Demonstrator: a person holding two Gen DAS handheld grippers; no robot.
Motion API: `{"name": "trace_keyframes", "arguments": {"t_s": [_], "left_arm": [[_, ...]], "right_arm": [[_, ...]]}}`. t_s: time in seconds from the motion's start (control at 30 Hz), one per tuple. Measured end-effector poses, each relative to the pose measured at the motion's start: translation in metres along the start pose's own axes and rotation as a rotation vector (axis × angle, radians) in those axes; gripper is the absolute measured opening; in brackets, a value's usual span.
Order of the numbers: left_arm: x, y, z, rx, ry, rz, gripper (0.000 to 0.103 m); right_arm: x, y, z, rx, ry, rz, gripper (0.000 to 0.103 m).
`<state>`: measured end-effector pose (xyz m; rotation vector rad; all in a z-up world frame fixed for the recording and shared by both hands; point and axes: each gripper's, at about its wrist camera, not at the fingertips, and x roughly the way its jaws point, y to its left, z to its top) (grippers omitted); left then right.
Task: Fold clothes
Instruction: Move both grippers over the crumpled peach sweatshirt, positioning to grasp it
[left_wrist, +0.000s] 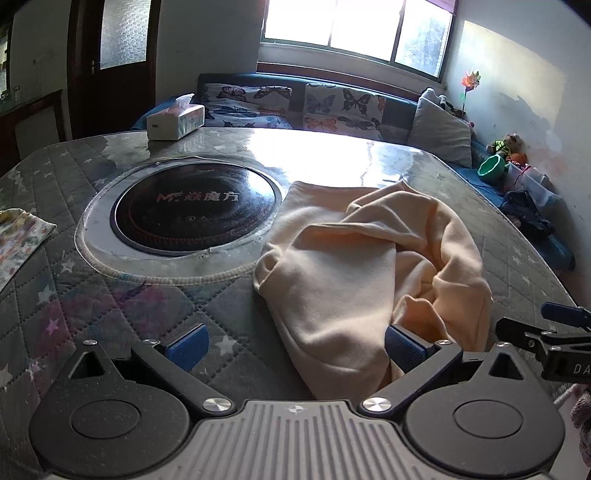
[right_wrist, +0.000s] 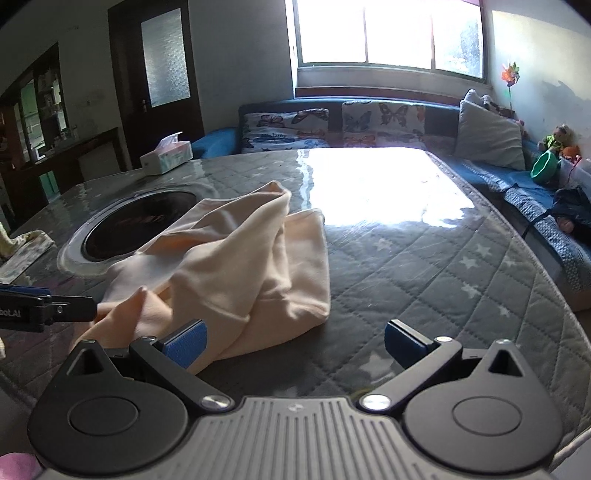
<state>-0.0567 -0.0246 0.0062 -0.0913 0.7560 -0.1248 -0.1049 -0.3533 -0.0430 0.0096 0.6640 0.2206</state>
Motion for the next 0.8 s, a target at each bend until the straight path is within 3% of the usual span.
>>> {"name": "trace_keyframes", "arguments": {"t_s": [0.8], "left_arm": [[-0.008,-0.010,-0.021,0.029,0.033,0.000,0.103]], "right_arm": [[-0.011,0.017,-0.013,-0.015,0.002,0.061,0.103]]}}
